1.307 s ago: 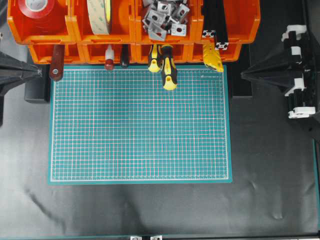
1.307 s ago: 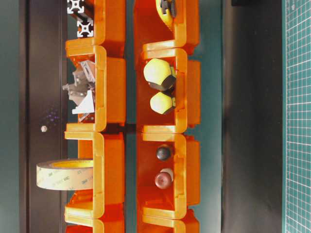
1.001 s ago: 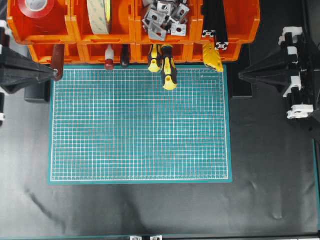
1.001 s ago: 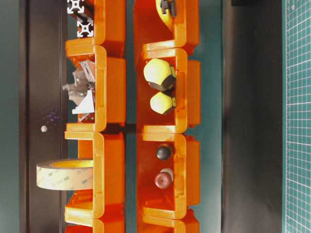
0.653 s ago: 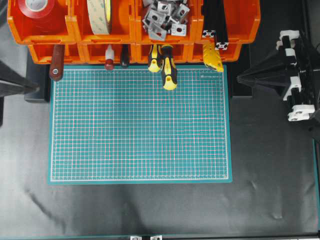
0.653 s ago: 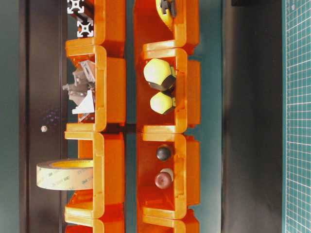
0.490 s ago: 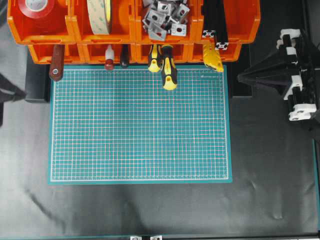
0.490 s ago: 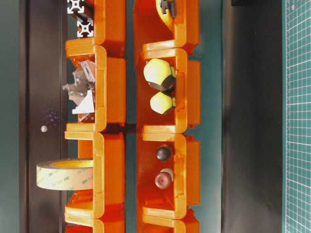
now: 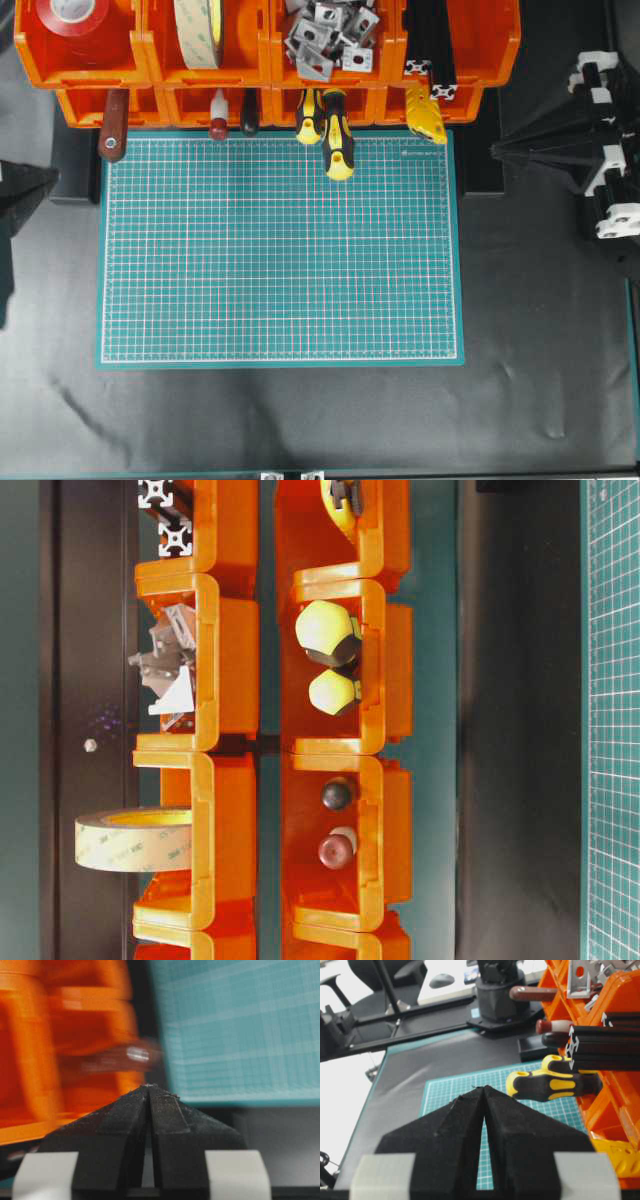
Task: Pick scraper from container rack with left arm.
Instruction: 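Move the left gripper from rest toward the rack's left side, then lower the open left gripper onto the brown scraper handle in the rack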
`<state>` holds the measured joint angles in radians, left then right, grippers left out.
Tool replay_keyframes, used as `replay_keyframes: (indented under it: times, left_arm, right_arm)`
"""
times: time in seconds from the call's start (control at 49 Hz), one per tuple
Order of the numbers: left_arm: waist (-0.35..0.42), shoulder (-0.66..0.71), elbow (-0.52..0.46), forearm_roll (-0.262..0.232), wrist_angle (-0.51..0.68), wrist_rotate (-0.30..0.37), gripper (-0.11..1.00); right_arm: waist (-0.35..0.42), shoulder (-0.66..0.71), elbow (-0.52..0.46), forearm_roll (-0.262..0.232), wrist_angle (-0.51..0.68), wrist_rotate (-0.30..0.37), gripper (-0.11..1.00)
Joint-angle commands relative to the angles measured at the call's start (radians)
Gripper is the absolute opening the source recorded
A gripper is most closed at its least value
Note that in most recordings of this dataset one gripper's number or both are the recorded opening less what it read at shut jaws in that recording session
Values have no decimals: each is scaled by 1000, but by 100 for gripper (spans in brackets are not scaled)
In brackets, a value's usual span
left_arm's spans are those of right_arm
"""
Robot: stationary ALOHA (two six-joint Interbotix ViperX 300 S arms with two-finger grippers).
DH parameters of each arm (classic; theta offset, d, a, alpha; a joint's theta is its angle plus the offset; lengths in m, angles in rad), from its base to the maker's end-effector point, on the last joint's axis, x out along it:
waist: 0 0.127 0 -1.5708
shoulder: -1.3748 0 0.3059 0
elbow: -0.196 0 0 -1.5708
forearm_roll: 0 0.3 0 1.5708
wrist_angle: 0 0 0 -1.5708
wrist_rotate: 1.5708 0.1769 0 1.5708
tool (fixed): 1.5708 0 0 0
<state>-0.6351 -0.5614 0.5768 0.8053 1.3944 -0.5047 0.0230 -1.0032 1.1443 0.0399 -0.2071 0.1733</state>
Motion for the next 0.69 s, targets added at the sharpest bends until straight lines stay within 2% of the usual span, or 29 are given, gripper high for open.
replay_keyframes:
  times: [0.0,0.082,0.327,0.551,0.613,0.674]
  left_arm:
    - [-43,58,-5,138,78,-67,0]
    - [-41,94,5,156,64,-67,0]
    - [-29,100,34,156,-66,-81,0]
    - [21,92,51,153,-86,-78,1]
    - [25,91,64,153,-118,-80,7]
    - [31,91,84,155,-166,-83,22]
  right_arm:
    - [-3,-2,-35,2,8,0,-2]
    - [-5,-6,-37,2,17,2,-2]
    - [-5,-18,-41,2,29,2,-2]
    - [2,-32,-41,2,61,5,-2]
    - [2,-37,-43,2,67,8,-2]
    - [2,-38,-43,2,69,9,-2]
